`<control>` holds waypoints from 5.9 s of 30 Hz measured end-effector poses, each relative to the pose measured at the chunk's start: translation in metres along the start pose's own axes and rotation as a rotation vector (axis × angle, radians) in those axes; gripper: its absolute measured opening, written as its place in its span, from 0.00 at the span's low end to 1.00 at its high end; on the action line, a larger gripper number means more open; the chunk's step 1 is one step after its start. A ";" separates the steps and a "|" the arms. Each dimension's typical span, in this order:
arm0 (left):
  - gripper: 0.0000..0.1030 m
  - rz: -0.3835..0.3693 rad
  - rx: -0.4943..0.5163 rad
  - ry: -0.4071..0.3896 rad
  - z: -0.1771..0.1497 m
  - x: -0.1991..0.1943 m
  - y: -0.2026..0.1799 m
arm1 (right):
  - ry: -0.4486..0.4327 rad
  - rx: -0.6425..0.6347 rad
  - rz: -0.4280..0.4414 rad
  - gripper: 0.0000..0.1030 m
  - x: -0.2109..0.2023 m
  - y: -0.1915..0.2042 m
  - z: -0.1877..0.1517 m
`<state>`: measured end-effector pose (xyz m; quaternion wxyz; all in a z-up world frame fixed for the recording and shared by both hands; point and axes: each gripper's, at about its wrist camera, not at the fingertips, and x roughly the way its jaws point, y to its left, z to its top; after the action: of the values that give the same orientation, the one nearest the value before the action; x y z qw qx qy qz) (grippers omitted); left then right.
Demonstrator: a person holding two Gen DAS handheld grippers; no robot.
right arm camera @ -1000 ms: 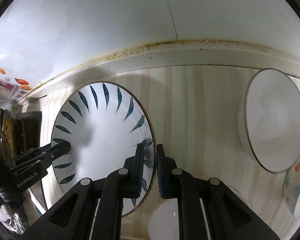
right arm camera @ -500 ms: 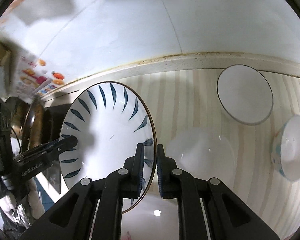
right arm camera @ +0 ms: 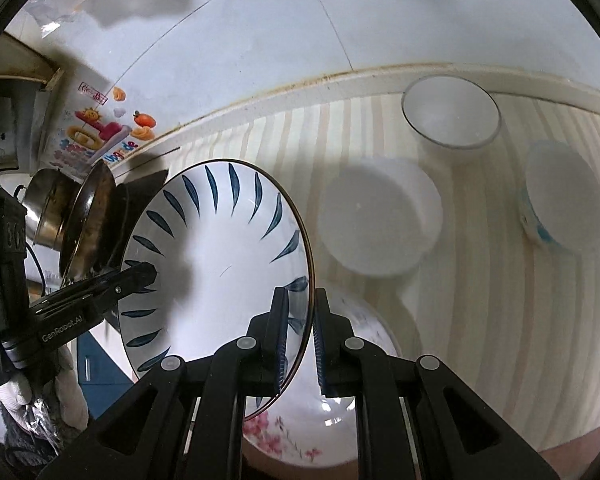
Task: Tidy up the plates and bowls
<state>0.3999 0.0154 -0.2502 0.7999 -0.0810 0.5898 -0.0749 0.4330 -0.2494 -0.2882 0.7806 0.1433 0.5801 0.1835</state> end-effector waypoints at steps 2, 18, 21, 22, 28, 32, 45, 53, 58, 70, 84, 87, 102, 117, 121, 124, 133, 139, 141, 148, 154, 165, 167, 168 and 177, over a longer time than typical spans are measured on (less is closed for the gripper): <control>0.24 0.005 0.001 0.013 -0.009 0.004 -0.004 | 0.006 0.004 0.000 0.13 -0.002 -0.006 -0.012; 0.24 0.057 0.045 0.184 -0.054 0.081 -0.024 | 0.131 0.070 -0.036 0.13 0.047 -0.061 -0.080; 0.24 0.063 0.044 0.195 -0.056 0.086 -0.025 | 0.143 0.078 -0.039 0.13 0.056 -0.066 -0.084; 0.24 0.066 0.047 0.195 -0.058 0.088 -0.025 | 0.147 0.082 -0.038 0.13 0.058 -0.069 -0.086; 0.24 0.068 0.037 0.206 -0.063 0.094 -0.026 | 0.168 0.087 -0.040 0.13 0.068 -0.070 -0.087; 0.24 0.068 0.035 0.206 -0.064 0.096 -0.028 | 0.172 0.086 -0.042 0.13 0.072 -0.070 -0.084; 0.24 0.036 0.011 0.215 -0.065 0.095 -0.020 | 0.182 0.117 -0.028 0.16 0.072 -0.068 -0.080; 0.24 0.026 -0.008 0.212 -0.057 0.094 -0.013 | 0.186 0.167 0.008 0.16 0.069 -0.076 -0.080; 0.24 0.037 -0.019 0.203 -0.060 0.091 -0.010 | 0.181 0.158 0.001 0.16 0.063 -0.075 -0.079; 0.24 0.103 -0.001 0.073 -0.075 0.023 -0.022 | 0.117 0.068 -0.050 0.16 0.022 -0.050 -0.084; 0.58 0.160 -0.004 -0.069 -0.099 -0.069 -0.064 | -0.041 -0.102 -0.096 0.62 -0.092 0.011 -0.111; 0.66 0.143 -0.013 -0.085 -0.103 -0.082 -0.068 | -0.062 -0.117 -0.093 0.76 -0.112 0.020 -0.114; 0.74 0.040 0.120 -0.117 -0.114 -0.124 -0.080 | -0.144 -0.099 -0.174 0.88 -0.174 0.067 -0.141; 0.74 0.044 0.192 -0.155 -0.042 -0.082 -0.096 | -0.175 0.062 -0.031 0.89 -0.167 0.026 -0.107; 0.74 0.078 0.193 -0.057 -0.003 -0.017 -0.103 | -0.141 0.079 0.009 0.89 -0.131 -0.014 -0.065; 0.74 0.085 0.153 0.023 0.026 0.038 -0.101 | -0.103 0.062 0.000 0.89 -0.097 -0.038 -0.033; 0.70 0.031 -0.009 0.127 0.081 0.131 -0.093 | 0.059 0.089 0.001 0.81 0.029 -0.113 0.053; 0.29 -0.033 -0.044 0.169 0.094 0.161 -0.092 | 0.150 0.094 0.017 0.39 0.093 -0.135 0.079; 0.29 -0.025 -0.031 0.154 0.093 0.162 -0.096 | 0.167 0.087 0.025 0.30 0.105 -0.136 0.082; 0.29 -0.009 0.003 0.138 0.083 0.148 -0.113 | 0.176 0.080 0.022 0.25 0.110 -0.134 0.086; 0.29 -0.035 0.026 0.124 0.080 0.123 -0.128 | 0.154 0.069 0.024 0.26 0.077 -0.122 0.080; 0.29 -0.084 0.117 0.154 0.039 0.093 -0.181 | 0.148 0.077 0.004 0.26 -0.011 -0.142 0.035; 0.29 -0.099 0.121 0.171 0.031 0.093 -0.185 | 0.148 0.096 0.006 0.26 -0.025 -0.150 0.022; 0.29 -0.101 0.128 0.183 0.025 0.094 -0.189 | 0.150 0.101 0.005 0.26 -0.030 -0.153 0.016; 0.29 -0.097 0.184 0.299 -0.011 0.115 -0.215 | 0.209 0.213 0.025 0.26 -0.044 -0.192 -0.043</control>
<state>0.4176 -0.2196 -0.3142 0.7028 -0.0239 0.6883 -0.1784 0.4037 -0.4397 -0.3467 0.6939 0.2128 0.6725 0.1446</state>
